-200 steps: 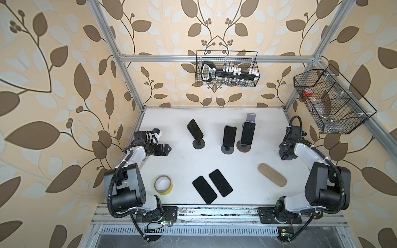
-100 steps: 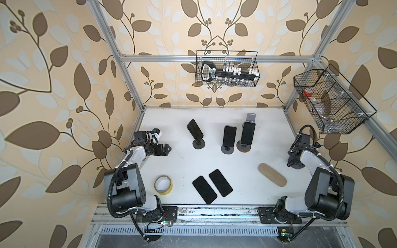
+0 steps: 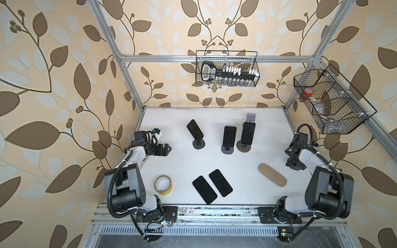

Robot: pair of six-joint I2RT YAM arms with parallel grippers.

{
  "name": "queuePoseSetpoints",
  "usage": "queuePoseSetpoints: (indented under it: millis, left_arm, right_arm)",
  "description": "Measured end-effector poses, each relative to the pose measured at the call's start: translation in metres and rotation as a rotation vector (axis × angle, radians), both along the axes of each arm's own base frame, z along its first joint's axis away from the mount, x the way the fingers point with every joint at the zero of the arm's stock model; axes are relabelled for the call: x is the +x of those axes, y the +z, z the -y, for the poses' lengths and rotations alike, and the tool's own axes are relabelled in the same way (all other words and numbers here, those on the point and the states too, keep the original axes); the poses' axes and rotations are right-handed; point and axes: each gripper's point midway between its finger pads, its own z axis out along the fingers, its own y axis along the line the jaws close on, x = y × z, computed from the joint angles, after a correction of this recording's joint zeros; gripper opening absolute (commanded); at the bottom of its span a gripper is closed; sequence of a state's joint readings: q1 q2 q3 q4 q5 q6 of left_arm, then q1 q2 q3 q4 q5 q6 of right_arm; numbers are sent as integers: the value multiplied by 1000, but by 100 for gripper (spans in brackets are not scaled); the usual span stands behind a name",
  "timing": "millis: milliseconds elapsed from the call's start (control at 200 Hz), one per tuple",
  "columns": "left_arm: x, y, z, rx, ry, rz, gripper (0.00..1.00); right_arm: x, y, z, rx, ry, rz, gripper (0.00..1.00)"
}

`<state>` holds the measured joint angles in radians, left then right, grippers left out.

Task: Remove the phone from the phone stand
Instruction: Place the phone stand at the middle-right of the table, then remove the phone from the phone stand.

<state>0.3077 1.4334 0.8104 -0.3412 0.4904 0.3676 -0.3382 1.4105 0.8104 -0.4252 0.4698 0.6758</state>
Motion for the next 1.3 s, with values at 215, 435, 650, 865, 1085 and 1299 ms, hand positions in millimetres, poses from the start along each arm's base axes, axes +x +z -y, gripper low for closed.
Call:
queuePoseSetpoints:
  millis: [215, 435, 650, 865, 1085, 1299]
  left_arm:
    - [0, 0, 0, 0, 0, 0, 99]
    - [0, 0, 0, 0, 0, 0, 99]
    - [0, 0, 0, 0, 0, 0, 99]
    - [0, 0, 0, 0, 0, 0, 99]
    - [0, 0, 0, 0, 0, 0, 99]
    - [0, 0, 0, 0, 0, 0, 99]
  right_arm:
    - [12, 22, -13, -29, 69, 13, 96]
    - [17, 33, -31, -49, 140, -9, 96]
    - [38, 52, -73, -82, 323, -13, 94]
    - [72, 76, -139, -65, 591, 44, 93]
    - [90, 100, -173, 15, 742, 114, 93]
    - [110, 123, -206, 51, 872, 142, 100]
